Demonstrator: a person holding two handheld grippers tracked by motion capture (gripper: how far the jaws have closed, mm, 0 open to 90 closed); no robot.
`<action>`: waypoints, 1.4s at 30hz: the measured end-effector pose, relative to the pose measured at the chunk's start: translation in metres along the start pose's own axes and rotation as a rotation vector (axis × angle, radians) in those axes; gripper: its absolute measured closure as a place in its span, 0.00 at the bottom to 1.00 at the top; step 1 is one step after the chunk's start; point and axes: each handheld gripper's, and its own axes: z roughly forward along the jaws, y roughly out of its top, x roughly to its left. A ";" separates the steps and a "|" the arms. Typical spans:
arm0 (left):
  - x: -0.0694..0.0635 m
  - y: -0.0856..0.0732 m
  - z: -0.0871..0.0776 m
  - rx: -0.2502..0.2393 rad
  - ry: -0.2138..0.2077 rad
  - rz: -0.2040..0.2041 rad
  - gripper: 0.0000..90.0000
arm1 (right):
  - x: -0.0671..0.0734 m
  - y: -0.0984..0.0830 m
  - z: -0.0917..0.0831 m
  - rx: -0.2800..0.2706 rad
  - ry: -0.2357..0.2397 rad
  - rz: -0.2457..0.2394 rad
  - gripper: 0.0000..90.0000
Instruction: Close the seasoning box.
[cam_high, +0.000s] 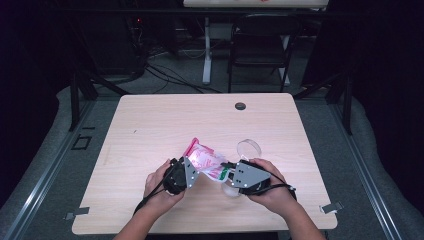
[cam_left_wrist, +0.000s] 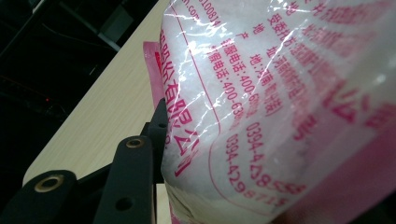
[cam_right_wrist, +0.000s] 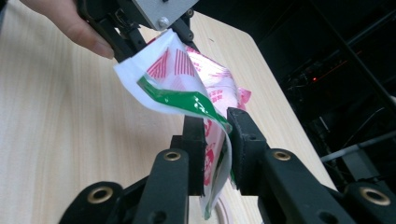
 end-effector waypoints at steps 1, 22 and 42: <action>0.000 0.001 0.001 0.000 -0.002 0.006 0.65 | 0.000 0.000 0.000 -0.003 0.008 0.011 0.88; -0.005 0.007 0.001 -0.020 0.039 0.078 0.65 | -0.005 -0.011 -0.007 -0.016 0.051 0.184 1.00; -0.010 0.008 0.002 -0.036 0.093 0.143 0.65 | -0.004 -0.023 -0.008 -0.035 0.077 0.315 1.00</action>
